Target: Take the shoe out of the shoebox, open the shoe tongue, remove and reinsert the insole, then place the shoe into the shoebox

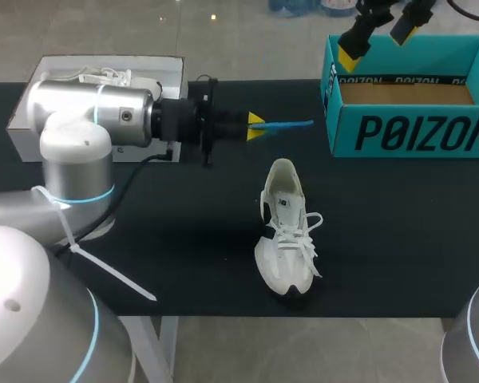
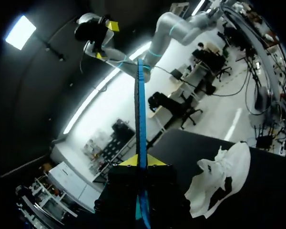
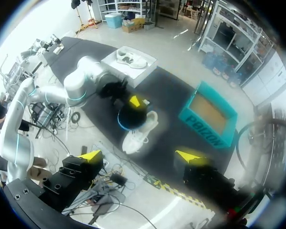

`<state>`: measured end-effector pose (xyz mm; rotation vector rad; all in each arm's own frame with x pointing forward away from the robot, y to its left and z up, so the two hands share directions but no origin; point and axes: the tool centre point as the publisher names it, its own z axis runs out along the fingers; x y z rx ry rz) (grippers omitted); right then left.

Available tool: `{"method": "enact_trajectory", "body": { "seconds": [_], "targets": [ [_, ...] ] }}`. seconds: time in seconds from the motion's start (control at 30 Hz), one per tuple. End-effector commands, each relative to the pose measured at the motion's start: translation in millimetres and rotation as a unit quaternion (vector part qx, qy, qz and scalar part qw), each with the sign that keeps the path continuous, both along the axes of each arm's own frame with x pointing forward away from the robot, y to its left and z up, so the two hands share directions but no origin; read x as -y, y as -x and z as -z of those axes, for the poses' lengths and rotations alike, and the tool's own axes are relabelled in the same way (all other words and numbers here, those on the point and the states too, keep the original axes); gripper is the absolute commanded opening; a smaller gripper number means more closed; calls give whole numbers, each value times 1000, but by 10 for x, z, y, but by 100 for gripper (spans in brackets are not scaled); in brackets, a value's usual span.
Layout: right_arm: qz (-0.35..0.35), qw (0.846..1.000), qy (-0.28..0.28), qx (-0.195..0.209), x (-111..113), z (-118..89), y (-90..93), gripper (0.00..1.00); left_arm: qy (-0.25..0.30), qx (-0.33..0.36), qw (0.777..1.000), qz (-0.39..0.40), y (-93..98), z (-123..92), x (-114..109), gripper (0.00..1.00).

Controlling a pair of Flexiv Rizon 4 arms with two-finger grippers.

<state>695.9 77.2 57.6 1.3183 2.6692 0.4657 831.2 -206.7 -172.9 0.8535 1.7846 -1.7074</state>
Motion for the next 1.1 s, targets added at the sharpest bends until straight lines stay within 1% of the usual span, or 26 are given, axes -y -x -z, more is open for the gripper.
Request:
{"method": "enact_trajectory", "body": {
  "seconds": [0.03,0.1,0.13,0.17,1.03,1.07,1.1],
  "targets": [
    [1,1000,1,-2,-7,-8,-7,100,-22,178,984,10,15,-25,-69,0],
    [1,1000,1,-2,-7,-8,-7,100,-38,196,980,-2,10,-52,-71,0],
    [1,1000,1,-2,-7,-8,-7,100,-56,201,978,-19,-4,-75,-68,0],
    [1,1000,1,-2,-7,-8,-7,100,-66,196,978,-19,-11,-82,-64,0],
    [1,1000,1,-2,-7,-8,-7,100,-66,196,978,-19,-11,-82,-64,0],
    [1,1000,1,-2,-7,-8,-7,100,-46,230,972,-21,-14,-109,-49,0],
    [1,1000,1,-2,-7,-8,-7,100,-43,266,963,-25,-33,-106,-50,0]
  ]
}}
